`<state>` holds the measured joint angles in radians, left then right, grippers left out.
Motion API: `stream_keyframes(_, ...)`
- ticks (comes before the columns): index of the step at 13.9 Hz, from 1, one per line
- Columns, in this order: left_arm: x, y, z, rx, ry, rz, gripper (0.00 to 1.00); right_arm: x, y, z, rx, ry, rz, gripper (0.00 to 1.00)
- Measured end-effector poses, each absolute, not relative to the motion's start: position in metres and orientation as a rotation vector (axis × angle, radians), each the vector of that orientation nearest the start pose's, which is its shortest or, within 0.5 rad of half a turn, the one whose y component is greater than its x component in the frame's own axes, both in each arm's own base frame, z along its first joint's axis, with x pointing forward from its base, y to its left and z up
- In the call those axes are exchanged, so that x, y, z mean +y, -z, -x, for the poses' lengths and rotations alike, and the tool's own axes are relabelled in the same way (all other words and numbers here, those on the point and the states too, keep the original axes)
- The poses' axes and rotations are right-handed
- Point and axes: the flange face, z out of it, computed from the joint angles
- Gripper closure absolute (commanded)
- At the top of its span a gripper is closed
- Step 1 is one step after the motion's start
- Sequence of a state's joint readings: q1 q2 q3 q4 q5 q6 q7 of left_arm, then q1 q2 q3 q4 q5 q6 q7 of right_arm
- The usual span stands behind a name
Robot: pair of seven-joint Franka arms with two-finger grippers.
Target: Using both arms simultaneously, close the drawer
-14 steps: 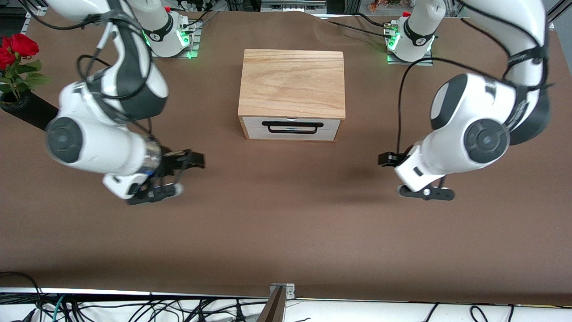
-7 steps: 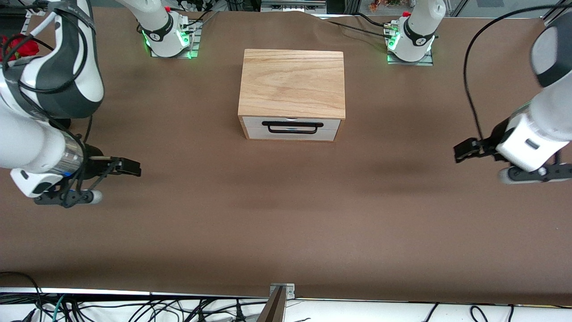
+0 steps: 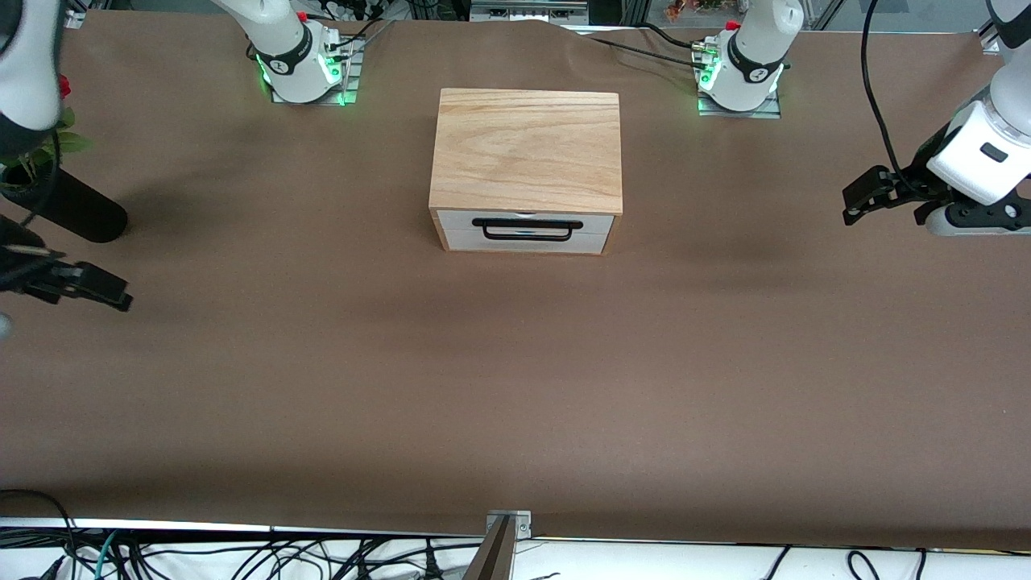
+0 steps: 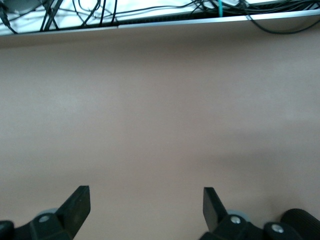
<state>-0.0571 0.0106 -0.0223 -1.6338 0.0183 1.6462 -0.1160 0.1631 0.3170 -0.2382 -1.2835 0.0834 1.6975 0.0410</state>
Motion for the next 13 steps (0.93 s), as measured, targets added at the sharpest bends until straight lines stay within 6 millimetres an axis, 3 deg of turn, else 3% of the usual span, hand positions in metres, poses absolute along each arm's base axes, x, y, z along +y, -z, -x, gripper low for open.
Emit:
stream_keyframes(2,-0.045,-0.591,-0.562,-0.048,-0.006,3.123,0.0,-0.01,-0.596,-0.639,0.143,0.159,3.104,0.0)
stream_keyframes(5,-0.046,-0.59,-0.563,-0.046,-0.009,3.123,0.0,-0.01,-0.596,-0.62,0.137,0.127,3.095,0.0)
stream_keyframes(13,-0.043,-0.588,-0.56,-0.05,-0.047,3.12,0.0,-0.007,-0.584,-0.618,0.113,0.073,3.136,0.0)
